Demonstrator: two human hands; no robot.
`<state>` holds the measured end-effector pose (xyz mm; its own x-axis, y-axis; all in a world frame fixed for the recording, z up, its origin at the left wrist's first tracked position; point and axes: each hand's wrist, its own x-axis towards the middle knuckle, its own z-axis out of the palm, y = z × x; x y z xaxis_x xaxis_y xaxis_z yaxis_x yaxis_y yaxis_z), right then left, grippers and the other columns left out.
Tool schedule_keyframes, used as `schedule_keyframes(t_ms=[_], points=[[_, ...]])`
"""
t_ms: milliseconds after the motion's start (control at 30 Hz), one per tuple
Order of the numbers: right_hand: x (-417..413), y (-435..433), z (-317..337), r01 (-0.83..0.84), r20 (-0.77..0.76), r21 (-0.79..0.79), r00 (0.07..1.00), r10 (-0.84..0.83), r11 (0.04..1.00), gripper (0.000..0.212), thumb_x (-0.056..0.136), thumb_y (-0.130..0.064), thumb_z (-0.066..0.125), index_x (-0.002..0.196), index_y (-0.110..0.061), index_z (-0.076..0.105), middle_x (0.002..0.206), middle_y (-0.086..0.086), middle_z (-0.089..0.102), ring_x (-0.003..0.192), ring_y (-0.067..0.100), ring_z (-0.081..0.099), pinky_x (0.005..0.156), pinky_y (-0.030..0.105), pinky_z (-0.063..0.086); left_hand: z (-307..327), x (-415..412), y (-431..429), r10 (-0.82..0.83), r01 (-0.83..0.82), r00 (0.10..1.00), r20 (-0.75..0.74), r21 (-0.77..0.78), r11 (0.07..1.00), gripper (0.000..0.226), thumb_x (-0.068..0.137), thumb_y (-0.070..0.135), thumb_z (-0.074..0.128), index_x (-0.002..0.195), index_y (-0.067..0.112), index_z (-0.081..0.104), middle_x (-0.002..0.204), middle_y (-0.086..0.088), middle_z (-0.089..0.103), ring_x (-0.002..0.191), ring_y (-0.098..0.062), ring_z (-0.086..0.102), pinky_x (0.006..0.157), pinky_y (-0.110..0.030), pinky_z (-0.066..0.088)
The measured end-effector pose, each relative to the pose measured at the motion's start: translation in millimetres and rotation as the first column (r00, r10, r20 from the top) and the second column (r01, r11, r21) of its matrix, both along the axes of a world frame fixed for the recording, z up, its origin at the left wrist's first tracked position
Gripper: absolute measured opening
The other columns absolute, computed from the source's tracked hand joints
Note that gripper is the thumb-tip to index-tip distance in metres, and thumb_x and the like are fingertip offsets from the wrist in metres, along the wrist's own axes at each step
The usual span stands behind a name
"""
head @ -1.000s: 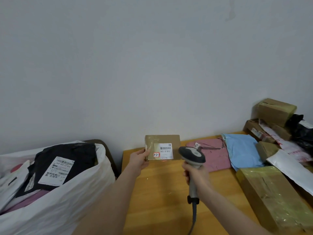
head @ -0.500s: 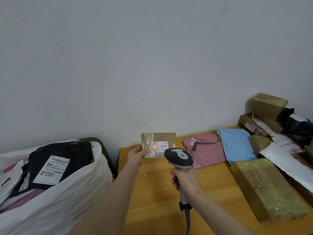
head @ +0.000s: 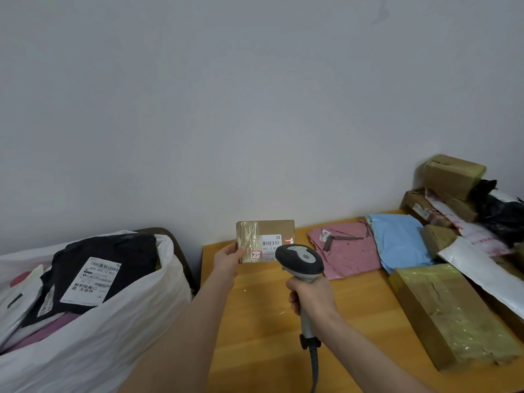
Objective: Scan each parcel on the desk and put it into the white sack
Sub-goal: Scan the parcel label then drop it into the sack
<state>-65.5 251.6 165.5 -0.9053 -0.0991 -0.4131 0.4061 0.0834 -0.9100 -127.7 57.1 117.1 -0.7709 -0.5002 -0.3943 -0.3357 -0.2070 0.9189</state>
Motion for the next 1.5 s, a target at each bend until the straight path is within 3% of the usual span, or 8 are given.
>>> schedule_keyframes(t_ms=[433, 667, 800, 967, 1067, 1267, 1400, 1500], points=[[-2, -13, -7, -0.034, 0.0, -0.019, 0.999, 0.034, 0.999, 0.017, 0.08, 0.002, 0.061, 0.064, -0.004, 0.058, 0.05, 0.005, 0.054, 0.045, 0.016, 0.048, 0.048, 0.027, 0.041, -2, 4, -15, 0.01, -0.011, 1.0, -0.012, -0.028, 1.0, 0.049, 0.093, 0.019, 0.061, 0.138, 0.009, 0.046, 0.13, -0.007, 0.056, 0.118, -0.025, 0.049, 0.096, -0.042, 0.037], [-29, -32, 3, -0.095, -0.092, -0.116, 0.992, 0.085, 0.989, 0.003, 0.085, -0.006, 0.066, 0.082, -0.005, 0.064, 0.07, 0.012, 0.067, 0.054, 0.017, 0.055, 0.054, 0.028, 0.047, 21, 23, -34, 0.074, -0.077, 0.996, -0.052, -0.074, 0.994, 0.044, 0.089, 0.023, 0.066, 0.129, 0.006, 0.056, 0.111, -0.008, 0.067, 0.096, -0.022, 0.063, 0.09, -0.038, 0.052], [-46, -73, 11, -0.143, -0.1, -0.171, 0.987, 0.128, 0.975, 0.015, 0.084, -0.011, 0.071, 0.097, -0.009, 0.063, 0.085, 0.011, 0.068, 0.069, 0.019, 0.059, 0.059, 0.027, 0.049, 40, 52, -56, 0.19, -0.194, 0.98, -0.066, -0.066, 0.979, 0.031, 0.091, 0.023, 0.063, 0.119, 0.012, 0.056, 0.104, -0.005, 0.066, 0.09, -0.018, 0.065, 0.072, -0.026, 0.055], [-33, -141, 33, -0.276, -0.103, -0.223, 0.96, 0.259, 0.935, 0.011, 0.084, -0.008, 0.071, 0.085, -0.012, 0.06, 0.083, 0.009, 0.065, 0.072, 0.018, 0.059, 0.065, 0.031, 0.05, 56, 102, -116, 0.367, -0.377, 0.925, -0.102, -0.101, 0.921, 0.04, 0.091, 0.023, 0.063, 0.128, 0.01, 0.055, 0.112, -0.011, 0.066, 0.099, -0.023, 0.063, 0.074, -0.029, 0.054], [-24, -184, 44, -0.328, -0.112, -0.236, 0.944, 0.31, 0.915, 0.014, 0.084, -0.009, 0.07, 0.092, -0.008, 0.059, 0.088, 0.012, 0.067, 0.075, 0.021, 0.063, 0.062, 0.029, 0.052, 69, 134, -162, 0.483, -0.501, 0.863, -0.147, -0.119, 0.858, 0.032, 0.09, 0.024, 0.064, 0.119, 0.012, 0.057, 0.108, -0.01, 0.065, 0.094, -0.022, 0.063, 0.074, -0.031, 0.054], [6, -294, 47, -0.416, -0.128, -0.179, 0.909, 0.398, 0.892, 0.016, 0.083, -0.013, 0.072, 0.094, -0.008, 0.061, 0.081, 0.009, 0.069, 0.079, 0.024, 0.07, 0.076, 0.039, 0.06, 86, 199, -279, 0.669, -0.698, 0.716, -0.199, -0.194, 0.69, 0.046, 0.088, 0.033, 0.062, 0.129, 0.017, 0.049, 0.111, -0.009, 0.063, 0.099, -0.027, 0.063, 0.078, -0.035, 0.054], [24, -361, 35, -0.416, -0.043, -0.152, 0.909, 0.414, 0.897, 0.019, 0.083, -0.01, 0.072, 0.097, -0.003, 0.062, 0.087, 0.013, 0.068, 0.079, 0.025, 0.069, 0.073, 0.037, 0.058, 78, 225, -348, 0.703, -0.688, 0.706, -0.088, -0.325, 0.649, 0.056, 0.091, 0.036, 0.058, 0.139, 0.013, 0.038, 0.112, -0.006, 0.055, 0.102, -0.029, 0.06, 0.071, -0.036, 0.057], [30, -396, 24, -0.402, -0.012, -0.125, 0.915, 0.403, 0.907, 0.024, 0.076, -0.018, 0.076, 0.093, -0.006, 0.064, 0.092, 0.014, 0.069, 0.087, 0.029, 0.069, 0.083, 0.046, 0.057, 62, 228, -387, 0.657, -0.571, 0.753, 0.046, -0.45, 0.687, 0.05, 0.087, 0.036, 0.057, 0.13, 0.012, 0.045, 0.11, -0.004, 0.059, 0.092, -0.028, 0.062, 0.071, -0.04, 0.059]])
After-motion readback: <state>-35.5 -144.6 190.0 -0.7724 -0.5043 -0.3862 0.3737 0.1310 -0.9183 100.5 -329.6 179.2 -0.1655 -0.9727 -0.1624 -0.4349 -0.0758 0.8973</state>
